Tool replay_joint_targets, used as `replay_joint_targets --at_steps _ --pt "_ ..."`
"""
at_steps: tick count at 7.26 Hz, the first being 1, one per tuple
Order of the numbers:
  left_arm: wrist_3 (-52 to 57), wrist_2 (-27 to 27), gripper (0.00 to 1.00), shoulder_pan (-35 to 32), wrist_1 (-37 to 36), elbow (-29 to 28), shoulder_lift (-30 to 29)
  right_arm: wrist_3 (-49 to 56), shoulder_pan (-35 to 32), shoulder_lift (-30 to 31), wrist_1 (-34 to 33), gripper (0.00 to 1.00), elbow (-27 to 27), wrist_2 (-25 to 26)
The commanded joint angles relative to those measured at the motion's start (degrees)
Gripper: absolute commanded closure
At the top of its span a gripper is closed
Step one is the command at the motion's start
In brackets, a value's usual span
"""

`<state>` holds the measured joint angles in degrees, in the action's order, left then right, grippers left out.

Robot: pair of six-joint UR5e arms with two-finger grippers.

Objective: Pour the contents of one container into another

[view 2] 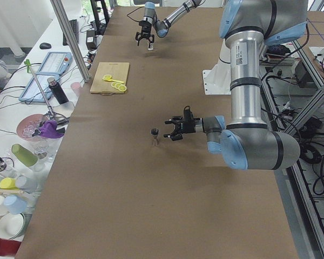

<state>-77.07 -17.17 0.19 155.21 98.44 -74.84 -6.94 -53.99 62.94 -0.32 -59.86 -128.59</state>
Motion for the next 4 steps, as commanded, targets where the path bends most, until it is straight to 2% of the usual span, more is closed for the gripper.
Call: replay_joint_targets --at_steps 1,3,4 --pt "1.12 4.39 0.01 5.76 -0.26 2.20 -0.21 -5.18 -4.07 -0.71 -14.35 0.00 -4.53 4.31" --pt "3.50 4.16 0.01 6.76 -0.52 5.34 -1.09 -4.75 -8.74 -0.37 -29.14 0.00 -7.27 3.79" --pt "3.51 4.07 0.01 6.84 -3.75 7.10 -1.62 -4.49 -10.42 0.16 -35.74 0.00 -8.50 3.70"
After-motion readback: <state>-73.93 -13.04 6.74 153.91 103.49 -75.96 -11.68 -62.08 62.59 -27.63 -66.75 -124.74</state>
